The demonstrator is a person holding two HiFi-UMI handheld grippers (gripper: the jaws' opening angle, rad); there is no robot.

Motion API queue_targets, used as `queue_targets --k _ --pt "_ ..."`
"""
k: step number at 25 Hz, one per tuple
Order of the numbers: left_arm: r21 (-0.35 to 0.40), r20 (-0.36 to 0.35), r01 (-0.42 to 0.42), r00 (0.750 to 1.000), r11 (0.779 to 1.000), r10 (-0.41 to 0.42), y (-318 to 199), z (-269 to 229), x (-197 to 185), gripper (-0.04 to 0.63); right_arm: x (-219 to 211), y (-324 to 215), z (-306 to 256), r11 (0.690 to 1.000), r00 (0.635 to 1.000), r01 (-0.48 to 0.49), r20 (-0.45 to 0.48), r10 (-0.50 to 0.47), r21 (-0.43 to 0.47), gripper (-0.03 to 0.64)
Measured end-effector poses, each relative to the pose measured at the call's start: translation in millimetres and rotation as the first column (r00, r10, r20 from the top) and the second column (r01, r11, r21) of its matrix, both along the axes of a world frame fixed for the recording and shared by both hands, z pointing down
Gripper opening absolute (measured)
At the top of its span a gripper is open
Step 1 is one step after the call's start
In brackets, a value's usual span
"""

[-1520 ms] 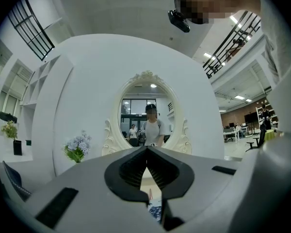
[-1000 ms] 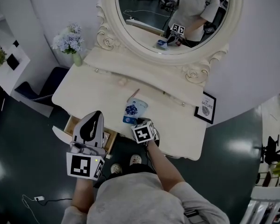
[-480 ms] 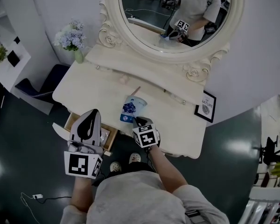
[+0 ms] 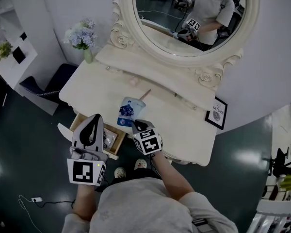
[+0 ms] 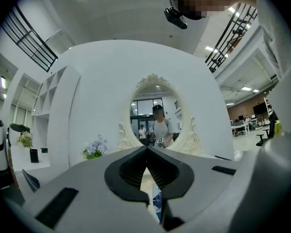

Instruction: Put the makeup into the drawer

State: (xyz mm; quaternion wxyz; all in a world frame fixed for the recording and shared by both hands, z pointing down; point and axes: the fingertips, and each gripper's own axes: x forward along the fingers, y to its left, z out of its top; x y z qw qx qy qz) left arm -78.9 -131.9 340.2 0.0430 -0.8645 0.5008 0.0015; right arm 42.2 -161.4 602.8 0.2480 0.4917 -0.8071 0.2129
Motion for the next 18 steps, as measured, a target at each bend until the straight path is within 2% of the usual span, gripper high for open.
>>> queue_targets --k 7,18 --pt "0.001 -0.007 0.050 0.999 0.999 -0.050 8 -1 -23 0.014 -34 3 -8 0.997 0.997 0.069 0.040 -0.070 0.019 0.028" --pt "0.004 -0.009 0.083 0.997 0.997 -0.083 21 -5 -46 0.014 -94 16 7 0.977 0.977 0.213 -0.017 -0.213 -0.004 0.028"
